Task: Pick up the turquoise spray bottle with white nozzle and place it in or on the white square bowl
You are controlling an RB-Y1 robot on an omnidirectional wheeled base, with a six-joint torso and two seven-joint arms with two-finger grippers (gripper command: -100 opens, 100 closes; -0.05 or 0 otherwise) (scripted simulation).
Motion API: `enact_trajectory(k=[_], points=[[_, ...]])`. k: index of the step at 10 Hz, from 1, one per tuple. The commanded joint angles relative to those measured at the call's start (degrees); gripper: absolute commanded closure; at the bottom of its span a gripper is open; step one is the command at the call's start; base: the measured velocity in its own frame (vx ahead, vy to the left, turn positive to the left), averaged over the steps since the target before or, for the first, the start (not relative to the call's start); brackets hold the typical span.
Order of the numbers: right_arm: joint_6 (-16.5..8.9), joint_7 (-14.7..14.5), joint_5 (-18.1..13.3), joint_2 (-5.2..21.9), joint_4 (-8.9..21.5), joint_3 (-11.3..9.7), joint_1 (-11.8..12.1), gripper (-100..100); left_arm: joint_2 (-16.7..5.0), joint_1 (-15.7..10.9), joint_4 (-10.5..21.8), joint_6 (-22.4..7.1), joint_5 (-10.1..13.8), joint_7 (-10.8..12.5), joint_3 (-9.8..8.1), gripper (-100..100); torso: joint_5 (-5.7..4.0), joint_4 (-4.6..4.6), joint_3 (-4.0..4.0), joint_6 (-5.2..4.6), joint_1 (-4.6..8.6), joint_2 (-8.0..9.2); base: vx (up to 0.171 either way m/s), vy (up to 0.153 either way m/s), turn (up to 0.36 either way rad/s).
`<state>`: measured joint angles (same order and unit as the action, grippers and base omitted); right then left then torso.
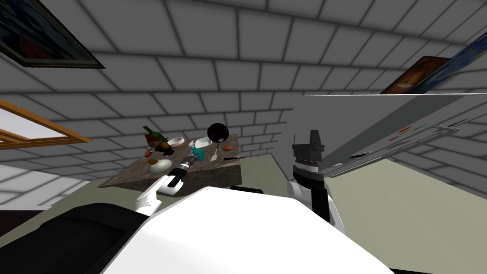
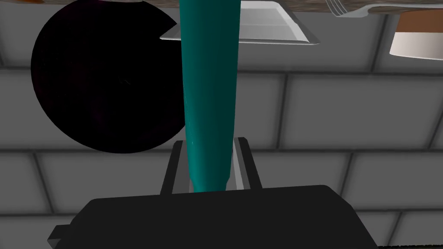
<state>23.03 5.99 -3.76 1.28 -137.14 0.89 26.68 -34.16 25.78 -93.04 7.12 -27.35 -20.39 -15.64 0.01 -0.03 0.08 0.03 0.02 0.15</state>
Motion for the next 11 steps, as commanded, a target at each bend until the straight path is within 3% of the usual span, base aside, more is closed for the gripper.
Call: enact_trajectory(k=[1,3,4,5,6,7,11], points=[[0.0,0.0,0.0,0.0,0.0,0.0,0.0,0,0.0,0.0,0.0,0.0,0.0,0.0,0.0,100,0.0,0.0,0.0,0.0,0.0,0.0,0.0,0.0,0.0],[0.0,0.0,0.0,0.0,0.0,0.0,0.0,0,0.0,0.0,-0.01,0.01,0.0,-0.01,0.02,100,0.0,0.0,0.01,0.02,-0.03,0.01,0.0,0.0,0.0],[0.0,0.0,0.0,0.0,0.0,0.0,0.0,0,0.01,0.0,0.0,0.01,0.0,-0.01,0.02,0,0.0,-0.01,0.01,0.02,-0.03,0.01,0.0,0.0,0.0],[0.0,0.0,0.0,0.0,0.0,0.0,0.0,0,0.01,0.0,0.0,0.01,0.0,-0.01,0.02,100,0.0,-0.01,0.01,0.02,-0.03,0.02,0.0,0.0,0.0],[0.0,0.0,0.0,0.0,0.0,0.0,0.0,0,0.01,0.0,0.0,0.01,0.0,-0.01,0.02,0,0.0,-0.01,0.01,0.02,-0.03,0.02,0.0,0.0,0.0],[0.0,0.0,0.0,0.0,0.0,0.0,0.0,0,-2.04,-0.64,-0.24,-0.06,0.34,1.12,-0.58,100,0.0,-0.01,0.01,0.02,-0.03,0.01,-0.048,0.004,-0.093],[0.0,0.0,0.0,0.0,0.0,0.0,-0.01,0,-6.67,-1.9,-0.26,-0.37,1.39,3.87,-1.89,100,-0.08,-0.11,0.2,-0.06,0.0,0.31,-0.072,0.009,-0.119]])
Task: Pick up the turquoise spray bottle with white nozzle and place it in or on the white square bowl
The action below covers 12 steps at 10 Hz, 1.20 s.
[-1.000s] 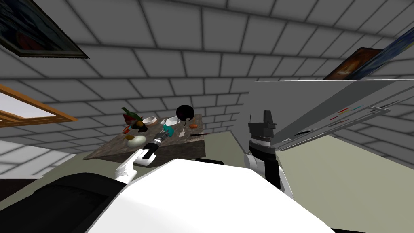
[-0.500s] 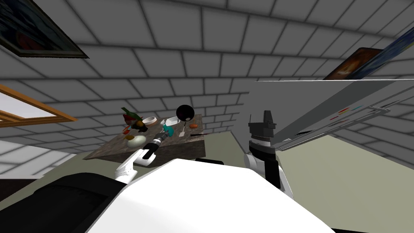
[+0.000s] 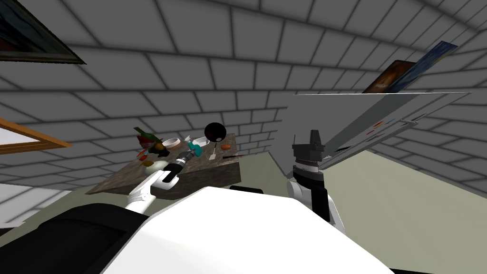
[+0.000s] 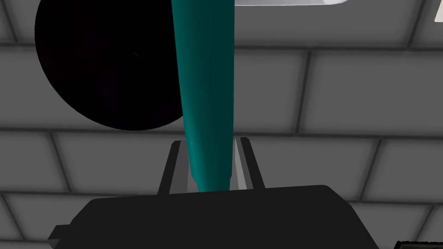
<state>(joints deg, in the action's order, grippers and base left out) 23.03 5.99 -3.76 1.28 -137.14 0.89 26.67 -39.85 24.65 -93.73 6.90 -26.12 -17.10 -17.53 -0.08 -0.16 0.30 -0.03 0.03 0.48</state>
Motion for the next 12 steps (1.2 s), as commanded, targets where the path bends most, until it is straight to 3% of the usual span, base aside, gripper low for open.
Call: enact_trajectory(k=[1,7,12], points=[[0.0,0.0,0.0,0.0,0.0,0.0,0.0,0,-2.44,-1.1,0.52,-0.28,0.55,1.48,-0.4,100,0.0,0.0,0.0,0.0,0.0,0.0,-0.072,0.0,-0.119],[0.0,0.0,0.0,0.0,0.0,0.0,0.0,0,-12.58,-2.5,2.12,-1.71,3.85,8.11,-2.94,100,-0.05,-0.02,0.02,-0.07,0.09,0.02,-0.076,0.005,-0.167],[0.0,0.0,0.0,0.0,0.0,0.0,0.0,0,-21.38,-1.55,4.8,-3.9,7.72,14.13,-4.68,100,0.02,0.0,-0.03,-0.07,-0.01,-0.06,-0.067,0.016,-0.2]])
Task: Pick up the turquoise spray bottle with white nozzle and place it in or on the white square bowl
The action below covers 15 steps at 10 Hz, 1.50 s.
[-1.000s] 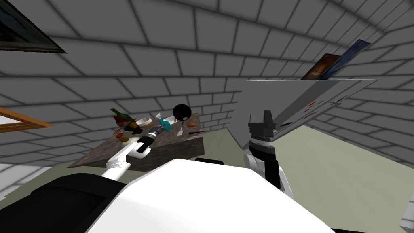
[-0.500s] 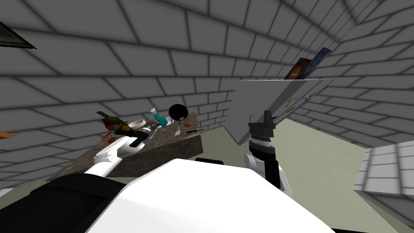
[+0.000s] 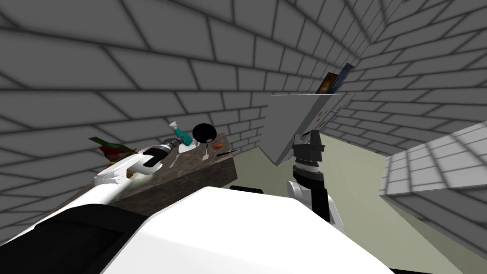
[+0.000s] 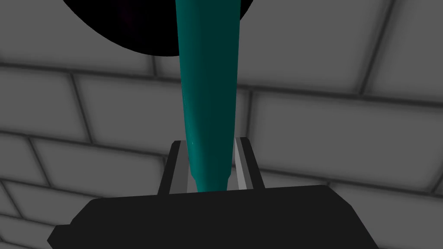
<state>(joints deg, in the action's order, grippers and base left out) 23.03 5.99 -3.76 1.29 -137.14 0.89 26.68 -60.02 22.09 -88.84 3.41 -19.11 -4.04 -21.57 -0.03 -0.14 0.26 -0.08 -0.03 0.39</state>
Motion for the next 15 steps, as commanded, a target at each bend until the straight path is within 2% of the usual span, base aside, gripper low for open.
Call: enact_trajectory(k=[1,5,8,9,10,15], points=[[0.0,0.0,0.0,0.0,0.0,0.0,0.0,0,-2.85,1.5,0.54,-0.96,1.56,2.21,-0.9,100,0.0,0.0,0.0,0.0,0.0,0.0,-0.046,0.024,-0.185],[0.0,0.0,0.0,0.0,0.0,0.0,0.01,0,-8.78,4.43,3.23,-3.41,5.03,6.31,-1.51,100,0.07,0.06,-0.1,0.04,-0.14,-0.15,-0.031,0.034,-0.201],[0.0,0.0,0.0,0.0,0.0,0.01,0.01,0,-12.29,7.49,5.34,-5.44,7.59,8.78,-1.51,100,0.09,0.09,-0.15,0.08,-0.18,-0.23,-0.008,0.041,-0.177],[0.0,0.0,0.0,0.01,0.0,0.01,0.01,0,-13.25,8.64,6.05,-6.13,8.41,9.47,-1.41,100,0.1,0.11,-0.18,0.13,-0.21,-0.28,0.008,0.054,-0.161],[0.0,0.0,0.0,0.01,0.0,0.01,0.01,0,-13.25,8.64,6.05,-6.13,8.41,9.47,-1.41,100,0.13,0.13,-0.22,0.13,-0.27,-0.33,0.008,0.035,-0.074],[0.0,0.0,0.0,0.01,0.0,0.01,0.02,0,-16.37,14.43,9.51,-9.42,12.06,11.85,-0.37,100,0.11,0.16,-0.27,0.28,-0.27,-0.41,0.019,0.045,-0.122]])
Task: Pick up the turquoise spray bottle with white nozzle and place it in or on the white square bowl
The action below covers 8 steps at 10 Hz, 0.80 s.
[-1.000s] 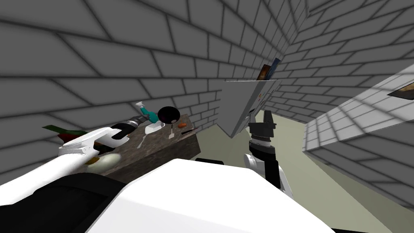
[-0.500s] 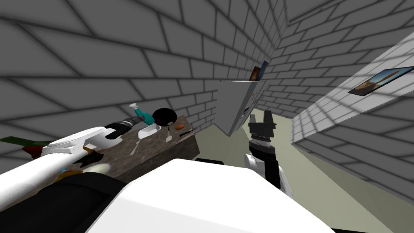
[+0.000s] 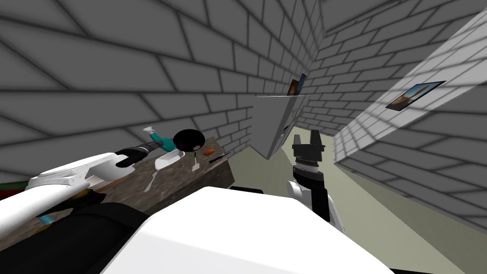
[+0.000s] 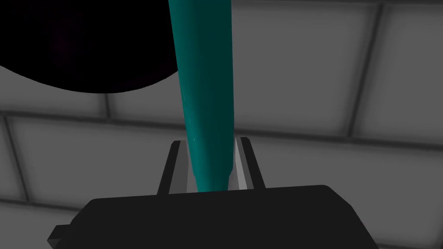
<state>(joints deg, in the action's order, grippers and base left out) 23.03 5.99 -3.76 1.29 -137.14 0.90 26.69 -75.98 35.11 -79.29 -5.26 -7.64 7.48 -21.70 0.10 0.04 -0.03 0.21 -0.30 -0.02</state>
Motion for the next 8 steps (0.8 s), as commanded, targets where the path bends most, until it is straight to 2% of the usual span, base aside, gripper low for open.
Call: enact_trajectory(k=[1,4,6,7,8], points=[[0.0,0.0,0.0,0.0,0.0,0.0,0.0,0,-0.74,2.48,0.61,-1.32,1.2,0.62,0.05,100,0.0,0.0,0.0,0.0,0.0,0.0,0.029,0.048,-0.113],[0.0,0.0,0.0,0.0,0.0,0.0,0.0,0,-1.28,5.96,2.9,-3.24,3.14,1.29,1.21,100,-0.04,0.03,-0.07,0.05,-0.05,-0.11,0.044,0.056,-0.084],[0.0,0.0,0.0,0.0,0.0,0.0,0.01,0,-1.22,7.13,3.75,-3.88,3.77,1.4,1.7,100,-0.02,0.06,-0.11,0.07,-0.04,-0.16,0.046,0.044,-0.059],[0.0,0.0,0.0,0.0,0.0,0.0,0.01,0,-0.9,6.88,3.25,-3.63,3.37,1.21,1.35,100,-0.06,0.05,-0.1,0.09,0.03,-0.15,0.015,0.016,0.002],[0.0,0.0,0.0,0.0,0.0,0.0,0.01,0,-0.97,6.89,3.51,-3.65,3.45,1.27,1.47,-100,-0.1,0.03,-0.06,0.05,0.17,-0.08,0.003,0.005,0.001]])
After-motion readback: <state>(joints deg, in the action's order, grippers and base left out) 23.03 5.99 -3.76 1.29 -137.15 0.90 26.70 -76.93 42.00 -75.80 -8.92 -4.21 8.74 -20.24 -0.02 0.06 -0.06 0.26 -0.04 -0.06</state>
